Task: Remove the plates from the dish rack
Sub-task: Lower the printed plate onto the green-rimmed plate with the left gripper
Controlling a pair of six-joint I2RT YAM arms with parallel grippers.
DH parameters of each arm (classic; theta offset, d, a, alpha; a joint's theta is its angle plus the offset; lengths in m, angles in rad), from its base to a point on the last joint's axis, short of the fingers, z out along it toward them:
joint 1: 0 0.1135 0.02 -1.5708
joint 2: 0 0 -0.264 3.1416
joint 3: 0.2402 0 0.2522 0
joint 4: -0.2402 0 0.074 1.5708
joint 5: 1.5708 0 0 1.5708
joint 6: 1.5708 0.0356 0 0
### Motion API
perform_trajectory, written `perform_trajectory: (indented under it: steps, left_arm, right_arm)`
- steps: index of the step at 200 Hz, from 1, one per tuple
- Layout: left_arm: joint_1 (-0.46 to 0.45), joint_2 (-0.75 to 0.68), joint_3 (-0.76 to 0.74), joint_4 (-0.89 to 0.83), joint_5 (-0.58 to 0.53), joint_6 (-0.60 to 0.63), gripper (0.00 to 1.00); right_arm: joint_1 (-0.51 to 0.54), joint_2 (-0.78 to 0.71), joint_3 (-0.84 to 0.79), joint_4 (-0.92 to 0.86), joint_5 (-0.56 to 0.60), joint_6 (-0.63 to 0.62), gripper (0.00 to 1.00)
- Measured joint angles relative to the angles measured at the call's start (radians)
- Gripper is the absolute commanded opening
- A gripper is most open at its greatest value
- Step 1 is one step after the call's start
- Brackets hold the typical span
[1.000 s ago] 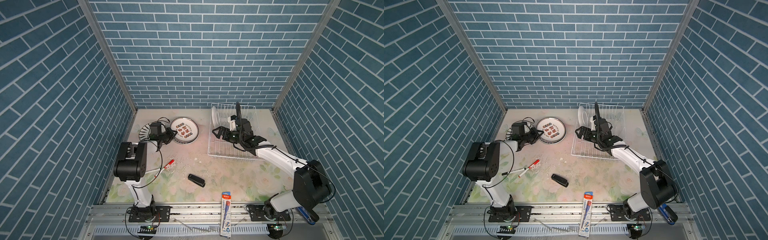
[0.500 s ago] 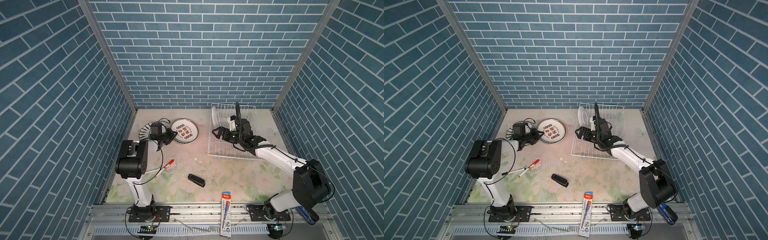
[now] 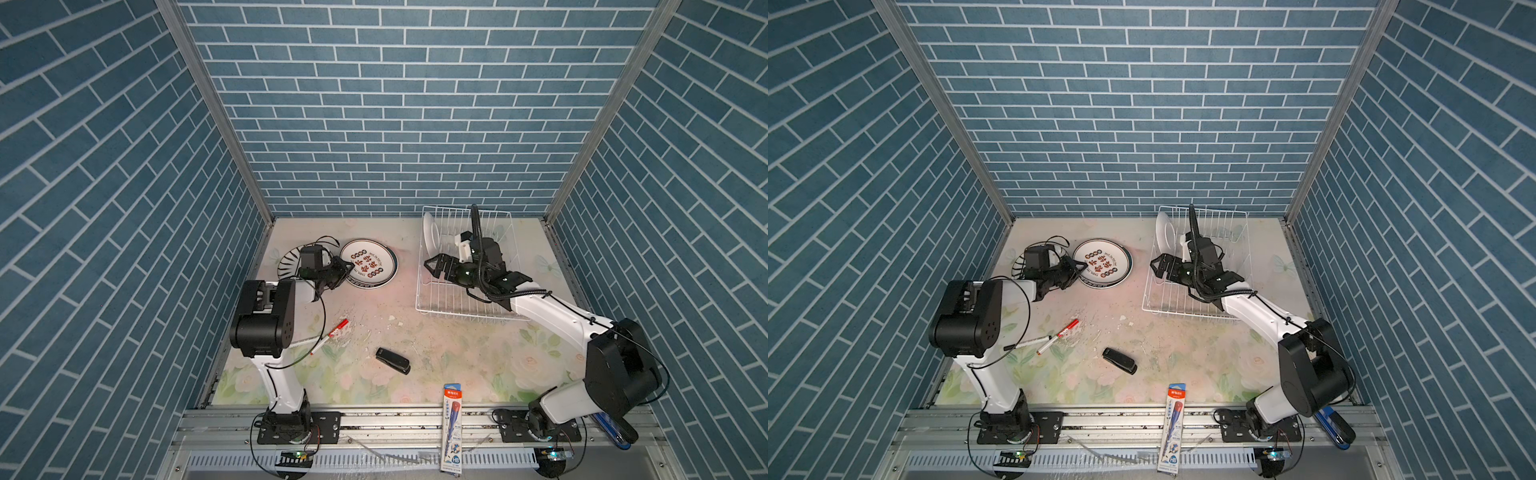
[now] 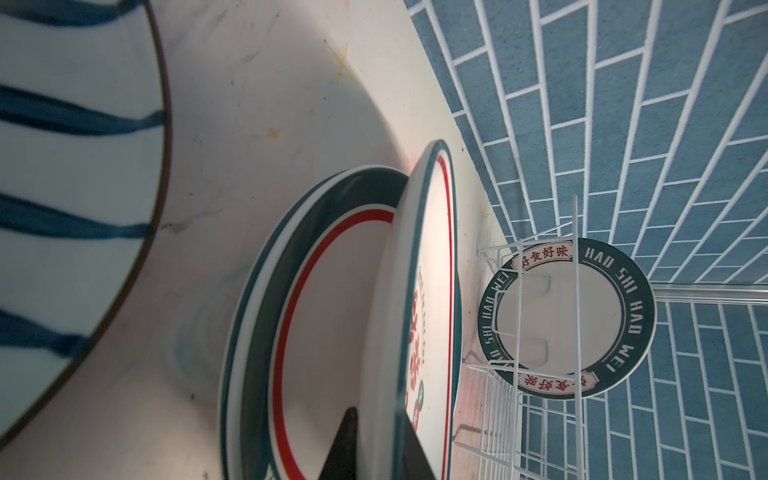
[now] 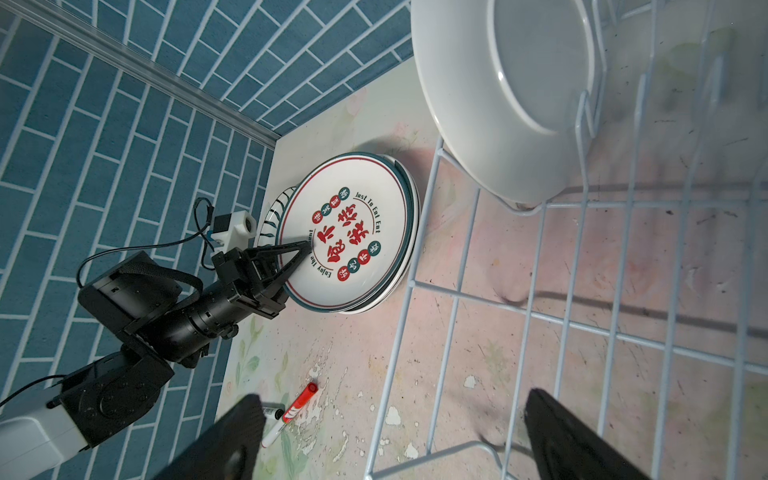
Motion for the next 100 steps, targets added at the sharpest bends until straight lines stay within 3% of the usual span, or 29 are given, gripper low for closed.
perform_trajectory:
  steps: [59,100]
  left_arm:
    - [0.0,0.0,0.0,-0.003,0.0,0.003,0.22]
    - [0.001,0.0,0.01,-0.027,0.0,0.021,0.3]
  right_arm:
    - [0.0,0.0,0.0,0.0,0.0,0.0,0.99]
    - [0.0,0.0,0.0,-0.002,0.0,0.0,0.99]
